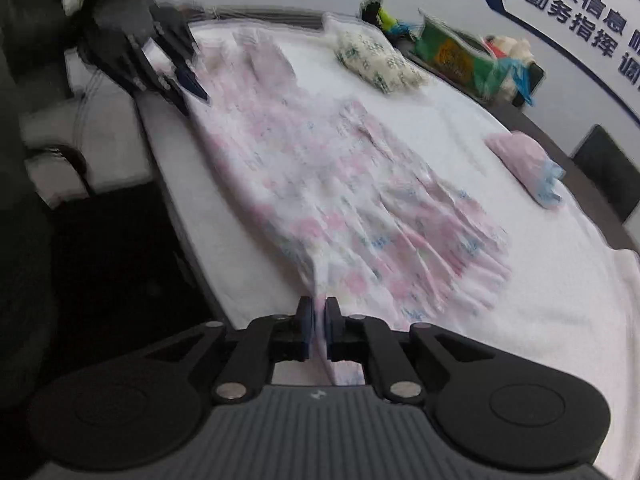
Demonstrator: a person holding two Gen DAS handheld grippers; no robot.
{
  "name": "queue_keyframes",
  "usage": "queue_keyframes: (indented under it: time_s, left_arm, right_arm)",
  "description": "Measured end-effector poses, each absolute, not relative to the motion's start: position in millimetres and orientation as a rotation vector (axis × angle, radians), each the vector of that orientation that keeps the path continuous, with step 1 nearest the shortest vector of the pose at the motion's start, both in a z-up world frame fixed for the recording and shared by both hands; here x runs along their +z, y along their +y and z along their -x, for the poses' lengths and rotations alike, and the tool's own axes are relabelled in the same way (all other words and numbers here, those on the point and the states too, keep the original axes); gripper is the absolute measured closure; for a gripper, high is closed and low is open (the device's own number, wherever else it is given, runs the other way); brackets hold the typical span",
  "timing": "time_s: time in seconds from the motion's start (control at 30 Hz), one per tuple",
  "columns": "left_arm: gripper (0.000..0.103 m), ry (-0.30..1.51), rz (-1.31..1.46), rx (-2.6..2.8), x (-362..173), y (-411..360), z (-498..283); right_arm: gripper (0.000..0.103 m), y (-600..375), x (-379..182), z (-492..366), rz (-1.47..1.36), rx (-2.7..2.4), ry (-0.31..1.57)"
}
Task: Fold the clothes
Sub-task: 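Release the dress with both grippers and move them over the dress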
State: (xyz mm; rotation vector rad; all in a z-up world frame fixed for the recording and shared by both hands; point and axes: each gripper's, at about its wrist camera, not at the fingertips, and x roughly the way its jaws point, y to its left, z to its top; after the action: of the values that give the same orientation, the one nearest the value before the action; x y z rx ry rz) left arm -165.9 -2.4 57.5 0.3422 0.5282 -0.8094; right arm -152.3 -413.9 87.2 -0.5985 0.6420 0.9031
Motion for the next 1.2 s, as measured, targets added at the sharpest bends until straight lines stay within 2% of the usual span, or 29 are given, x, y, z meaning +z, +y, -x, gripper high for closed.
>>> queue_keyframes:
  time_s: [0.03,0.07,0.1,0.13,0.23,0.3,0.43,0.5,0.53,0.7,0.73,0.8,0.83,0.87,0.9,0.97,1.1,1.17,1.2]
  left_arm:
    - [0.077,0.503,-0.317,-0.799,65,-4,164]
    - [0.07,0.487,-0.295,-0.786,70,-9,160]
    - [0.069,0.476,-0.278,-0.781,73,-15,155]
    - [0.069,0.478,-0.27,-0.798,71,-25,150]
    - [0.069,0.54,-0.291,-0.786,48,-55,134]
    - [0.076,0.597,-0.313,-0.758,28,-72,123]
    - [0.075,0.631,-0.278,-0.702,10,-59,118]
    - [0.073,0.653,-0.27,-0.684,12,-52,117]
    - [0.07,0.671,-0.265,-0.674,14,-50,116]
    - [0.07,0.765,-0.188,-0.555,56,-22,108]
    - [0.067,0.742,-0.155,-0.54,73,-15,100]
    - [0.047,0.67,-0.147,-0.501,103,-12,83]
    - [0.03,0.632,-0.196,-0.496,109,-19,71]
    - [0.017,0.594,-0.246,-0.491,114,-25,60]
    - [0.015,0.565,-0.295,-0.492,117,-33,47]
    - [0.015,0.606,-0.351,-0.533,102,-48,13]
    - [0.02,0.699,-0.312,-0.587,67,-54,-37]
    - [0.033,0.725,-0.256,-0.6,51,-50,-54]
    - [0.034,0.737,-0.228,-0.606,43,-47,-62]
  right_arm:
    - [0.093,-415,94,155,0.567,0.909,0.569]
    - [0.078,-417,101,158,0.535,0.913,0.496]
    - [0.068,-412,104,154,0.482,0.895,0.442]
    - [0.052,-405,105,148,0.419,0.867,0.396]
    - [0.053,-367,87,117,0.295,0.854,0.414]
    - [0.062,-337,65,102,0.321,0.87,0.464]
    - [0.064,-332,30,88,0.398,0.83,0.574]
    - [0.063,-359,26,80,0.342,0.773,0.621]
    - [0.059,-375,27,76,0.291,0.742,0.642]
    - [0.051,-436,44,72,0.224,0.495,0.655]
    - [0.051,-443,53,74,0.231,0.467,0.627]
    - [0.048,-451,71,76,0.248,0.437,0.56]
    - [0.041,-451,81,74,0.261,0.446,0.517]
    - [0.035,-447,92,71,0.284,0.461,0.472]
    - [0.032,-443,101,68,0.31,0.491,0.436]
    - [0.025,-429,110,51,0.365,0.605,0.395]
    - [0.025,-407,98,-8,0.386,0.761,0.49]
    - [0.025,-399,89,-41,0.378,0.817,0.565]
    - [0.025,-399,82,-54,0.373,0.83,0.596]
